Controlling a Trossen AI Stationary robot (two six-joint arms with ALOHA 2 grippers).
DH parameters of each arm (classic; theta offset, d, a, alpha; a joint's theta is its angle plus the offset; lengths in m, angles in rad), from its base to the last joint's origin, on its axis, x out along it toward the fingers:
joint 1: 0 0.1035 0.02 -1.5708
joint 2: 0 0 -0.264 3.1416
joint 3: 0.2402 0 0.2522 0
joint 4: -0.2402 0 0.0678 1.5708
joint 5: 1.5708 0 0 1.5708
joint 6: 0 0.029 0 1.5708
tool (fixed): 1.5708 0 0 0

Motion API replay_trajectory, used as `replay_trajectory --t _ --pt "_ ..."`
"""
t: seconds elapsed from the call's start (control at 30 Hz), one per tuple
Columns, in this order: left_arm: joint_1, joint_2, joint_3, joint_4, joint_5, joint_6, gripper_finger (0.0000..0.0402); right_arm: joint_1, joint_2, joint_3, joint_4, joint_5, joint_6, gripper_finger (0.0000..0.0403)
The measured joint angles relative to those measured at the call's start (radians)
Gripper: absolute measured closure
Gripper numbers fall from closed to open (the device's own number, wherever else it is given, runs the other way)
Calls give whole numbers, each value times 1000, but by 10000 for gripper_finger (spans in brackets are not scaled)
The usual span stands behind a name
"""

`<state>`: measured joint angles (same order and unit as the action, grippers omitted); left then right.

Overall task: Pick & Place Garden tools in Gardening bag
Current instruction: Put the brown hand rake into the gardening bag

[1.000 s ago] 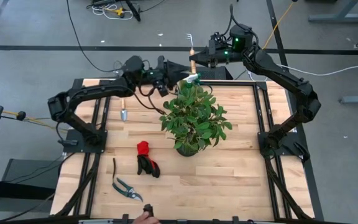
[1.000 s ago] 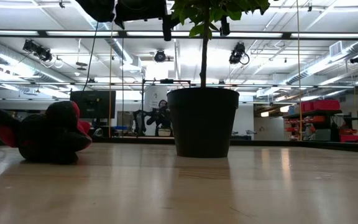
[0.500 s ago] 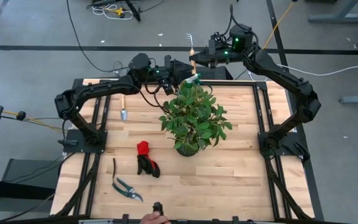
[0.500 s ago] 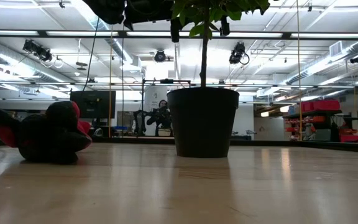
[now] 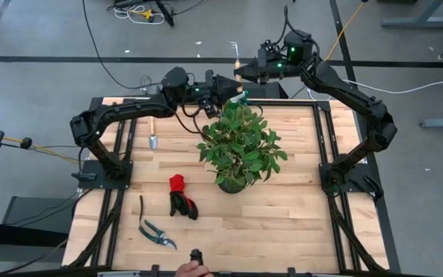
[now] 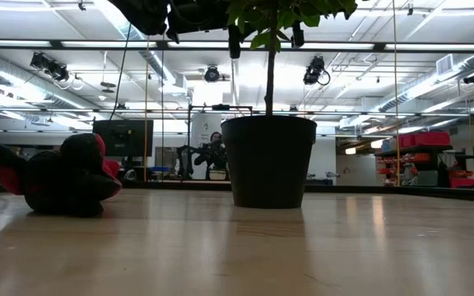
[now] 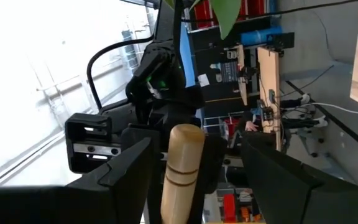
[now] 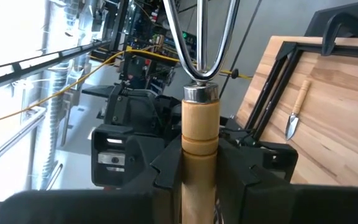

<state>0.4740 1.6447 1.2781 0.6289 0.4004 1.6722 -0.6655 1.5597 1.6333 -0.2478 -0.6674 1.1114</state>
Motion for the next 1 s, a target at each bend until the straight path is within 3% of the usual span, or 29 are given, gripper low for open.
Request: replay_trajectory --t 0.73,1.0 --pt "-35 0 0 3 5 -3 153 54 0 0 -40 31 -2 334" --pt "-35 0 0 3 -39 0 188 54 0 0 -47 31 -20 334"
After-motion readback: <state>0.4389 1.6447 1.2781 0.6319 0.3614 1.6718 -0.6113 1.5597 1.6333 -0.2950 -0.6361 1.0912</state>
